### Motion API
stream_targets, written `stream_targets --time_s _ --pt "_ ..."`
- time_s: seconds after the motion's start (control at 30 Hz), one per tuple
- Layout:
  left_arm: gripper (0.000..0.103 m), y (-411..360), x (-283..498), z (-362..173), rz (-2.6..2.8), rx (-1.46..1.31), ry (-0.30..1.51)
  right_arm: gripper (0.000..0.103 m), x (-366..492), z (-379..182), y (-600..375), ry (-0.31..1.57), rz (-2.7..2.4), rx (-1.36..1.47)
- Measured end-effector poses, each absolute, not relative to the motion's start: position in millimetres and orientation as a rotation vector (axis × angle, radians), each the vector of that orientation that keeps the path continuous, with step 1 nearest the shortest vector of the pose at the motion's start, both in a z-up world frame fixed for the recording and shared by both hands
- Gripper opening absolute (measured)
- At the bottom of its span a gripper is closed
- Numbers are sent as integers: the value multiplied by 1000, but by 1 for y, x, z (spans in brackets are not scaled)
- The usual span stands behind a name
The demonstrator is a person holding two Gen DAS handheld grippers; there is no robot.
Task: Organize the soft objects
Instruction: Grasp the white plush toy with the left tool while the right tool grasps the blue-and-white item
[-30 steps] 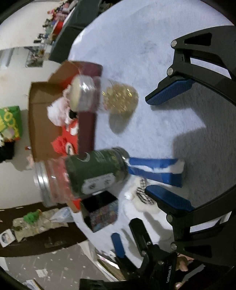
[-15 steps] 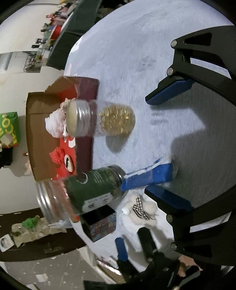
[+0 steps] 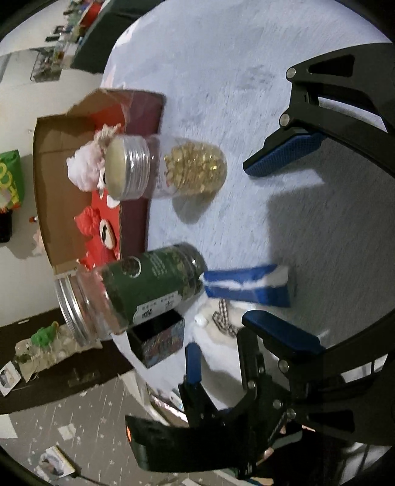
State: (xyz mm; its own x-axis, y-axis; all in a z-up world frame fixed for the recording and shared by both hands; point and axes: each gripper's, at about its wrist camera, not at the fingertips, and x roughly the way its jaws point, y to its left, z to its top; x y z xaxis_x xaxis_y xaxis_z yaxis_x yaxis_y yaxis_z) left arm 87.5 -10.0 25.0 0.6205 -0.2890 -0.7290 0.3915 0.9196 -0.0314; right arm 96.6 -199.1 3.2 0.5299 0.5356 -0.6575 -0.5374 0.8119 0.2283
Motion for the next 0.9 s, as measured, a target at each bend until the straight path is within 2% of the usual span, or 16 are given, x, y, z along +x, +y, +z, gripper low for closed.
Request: stream_targets --time_s 0.13,0.23,0.3,0.37,0.4,0.47,0.57,0.9 --pt "94 -15 91 26 -415 166 816 85 95 3 -190 777 673 -35" --pt "81 -19 89 24 -442 185 815 77 95 0 -182 781 674 -72" --pt "61 -23 85 24 -477 185 811 58 93 -1 -179 771 669 -95" --pt "47 -24 80 25 -521 174 801 48 90 -2 -176 763 679 -107" --pt "46 -25 79 26 -519 173 796 34 87 -2 -174 753 690 -115" --pt "43 -23 77 27 -520 157 791 27 84 -2 -173 745 700 -107" --pt "36 -18 72 33 -533 118 778 25 81 0 -175 731 689 -81" --pt "34 -3 69 39 -522 89 762 24 67 17 -177 667 678 -32"
